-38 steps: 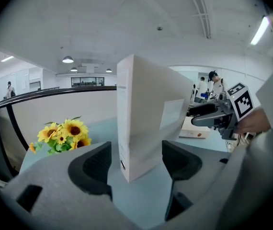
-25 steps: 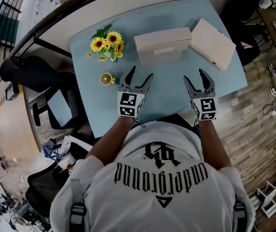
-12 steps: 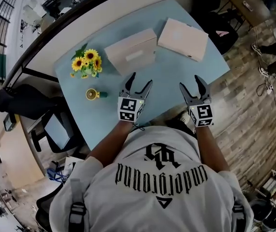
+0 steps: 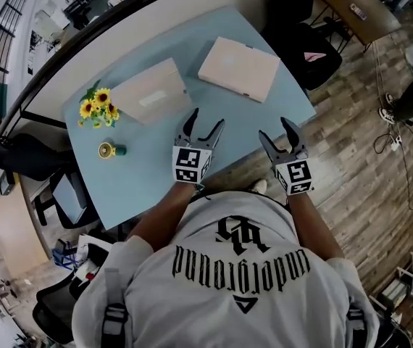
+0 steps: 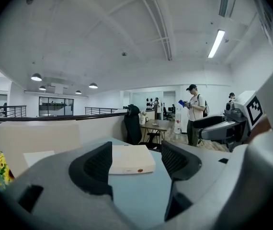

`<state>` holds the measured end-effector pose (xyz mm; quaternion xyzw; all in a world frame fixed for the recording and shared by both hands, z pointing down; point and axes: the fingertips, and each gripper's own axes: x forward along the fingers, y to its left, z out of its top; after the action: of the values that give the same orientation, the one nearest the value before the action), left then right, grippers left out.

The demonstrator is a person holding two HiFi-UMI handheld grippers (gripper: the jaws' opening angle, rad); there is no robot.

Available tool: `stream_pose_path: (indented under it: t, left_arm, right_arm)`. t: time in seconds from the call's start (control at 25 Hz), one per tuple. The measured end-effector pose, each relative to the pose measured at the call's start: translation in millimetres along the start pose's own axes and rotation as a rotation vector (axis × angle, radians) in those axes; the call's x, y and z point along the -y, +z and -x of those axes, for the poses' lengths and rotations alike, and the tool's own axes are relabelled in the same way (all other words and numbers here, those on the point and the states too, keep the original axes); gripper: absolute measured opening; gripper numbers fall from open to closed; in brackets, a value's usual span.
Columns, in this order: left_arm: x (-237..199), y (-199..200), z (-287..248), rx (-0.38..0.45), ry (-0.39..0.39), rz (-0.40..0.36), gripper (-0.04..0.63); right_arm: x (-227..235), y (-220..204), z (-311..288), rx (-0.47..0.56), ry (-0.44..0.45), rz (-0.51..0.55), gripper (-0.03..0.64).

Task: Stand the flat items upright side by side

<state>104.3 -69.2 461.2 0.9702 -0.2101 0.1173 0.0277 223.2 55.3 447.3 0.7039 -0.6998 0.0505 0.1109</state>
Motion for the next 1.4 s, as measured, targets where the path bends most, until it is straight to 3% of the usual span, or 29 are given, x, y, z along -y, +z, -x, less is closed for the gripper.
stream_pose_path:
  t: [0.28,0.56,1.0,1.4]
  left_arm:
    - [68.7,16.0,-66.0,0.005,0.053,0.016,0.330]
    - [95.5,26.7,-94.9,-0.011,0.071,0.010,0.331]
    - [64.5,27.6,-137.8,-0.023,0.092,0.023,0.331]
    - [9.9,13.3,-154.4,-0.072,0.114,0.097,0.331]
  right_arm:
    - [70.3,-18.1,25.9,0.006,0.105,0.020,0.298]
    - [109.6,-25.4,24.1,0.008,0.141,0.008,0.293]
    - [135.0,-17.9,-40.7,-0.010,0.181,-0.004,0.295]
    - [134.0,-16.4,-120.9,-0.058,0.250,0.008,0.295]
